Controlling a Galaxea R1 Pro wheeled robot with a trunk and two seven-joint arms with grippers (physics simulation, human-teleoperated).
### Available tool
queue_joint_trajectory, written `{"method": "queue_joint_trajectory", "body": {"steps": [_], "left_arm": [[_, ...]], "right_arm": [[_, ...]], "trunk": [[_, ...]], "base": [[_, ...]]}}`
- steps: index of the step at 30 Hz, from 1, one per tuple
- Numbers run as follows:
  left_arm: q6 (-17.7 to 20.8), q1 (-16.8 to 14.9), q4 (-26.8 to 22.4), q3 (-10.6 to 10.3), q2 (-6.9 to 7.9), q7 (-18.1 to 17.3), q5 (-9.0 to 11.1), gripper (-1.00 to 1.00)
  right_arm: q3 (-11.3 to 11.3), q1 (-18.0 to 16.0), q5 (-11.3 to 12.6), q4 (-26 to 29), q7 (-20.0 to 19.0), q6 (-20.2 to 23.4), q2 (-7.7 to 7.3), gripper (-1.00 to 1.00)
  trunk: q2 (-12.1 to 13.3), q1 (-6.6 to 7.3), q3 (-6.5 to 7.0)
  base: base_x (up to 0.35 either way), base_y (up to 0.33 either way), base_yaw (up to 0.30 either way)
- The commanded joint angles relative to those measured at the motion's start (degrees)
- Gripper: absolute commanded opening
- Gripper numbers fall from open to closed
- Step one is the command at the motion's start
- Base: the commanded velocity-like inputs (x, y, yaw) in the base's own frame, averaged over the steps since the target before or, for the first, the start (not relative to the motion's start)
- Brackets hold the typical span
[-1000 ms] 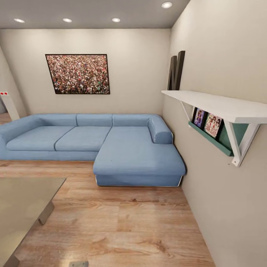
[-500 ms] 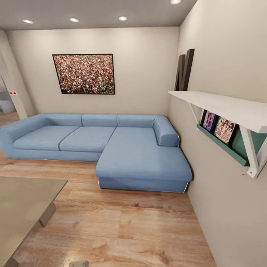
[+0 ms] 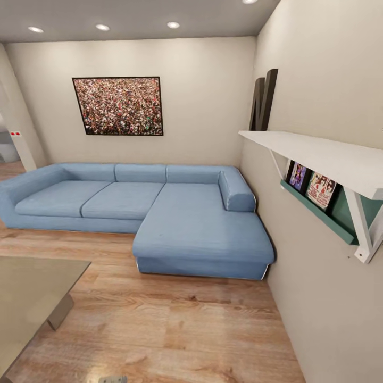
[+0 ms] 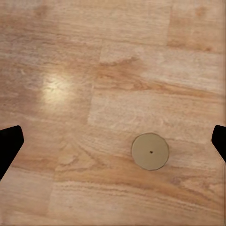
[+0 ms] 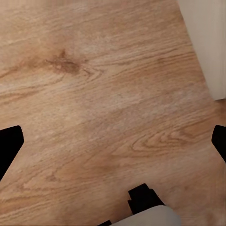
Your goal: Place each of the two pumpkins and all three candles from the living room inside a cabinet in the living room (use any cabinet), then make sure every cabinet is closed, and position the cauldron so it is next to a table in the living room.
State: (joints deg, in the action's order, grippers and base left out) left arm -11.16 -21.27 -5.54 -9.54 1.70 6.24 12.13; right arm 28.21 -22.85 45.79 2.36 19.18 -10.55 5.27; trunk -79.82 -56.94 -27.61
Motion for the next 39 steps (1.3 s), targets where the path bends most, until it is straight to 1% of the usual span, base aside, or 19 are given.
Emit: {"method": "queue_joint_trajectory", "body": {"steps": [1,10,23,28,39], "left_arm": [[0.0,0.0,0.0,0.0,-0.01,0.0,0.0,1.0],[-0.6,0.0,0.0,0.0,-0.03,0.0,0.0,1.0],[-0.8,0.0,0.0,0.2,-0.03,0.0,0.0,1.0],[-0.7,0.0,0.0,0.3,-0.03,0.1,0.4,1.0],[-0.7,0.0,0.0,0.5,0.05,0.0,0.4,1.0]], "right_arm": [[0.0,0.0,0.0,0.0,0.0,0.0,0.0,1.0],[0.0,0.0,0.0,0.0,0.0,0.0,0.0,1.0],[0.0,0.0,0.0,0.0,0.0,0.0,0.0,1.0],[0.0,0.0,0.1,0.0,0.0,-0.1,0.0,1.0],[0.0,0.0,0.1,0.0,0.0,-1.3,0.12,1.0]], "trunk": [[0.0,0.0,0.0],[0.0,0.0,0.0],[0.0,0.0,0.0],[-2.0,-1.1,-0.9],[-6.4,-3.51,-2.87]], "base": [[0.109,-0.153,0.0],[0.113,-0.102,0.0],[0.01,-0.012,0.0],[0.0,0.0,0.0],[0.0,0.0,0.0]]}}
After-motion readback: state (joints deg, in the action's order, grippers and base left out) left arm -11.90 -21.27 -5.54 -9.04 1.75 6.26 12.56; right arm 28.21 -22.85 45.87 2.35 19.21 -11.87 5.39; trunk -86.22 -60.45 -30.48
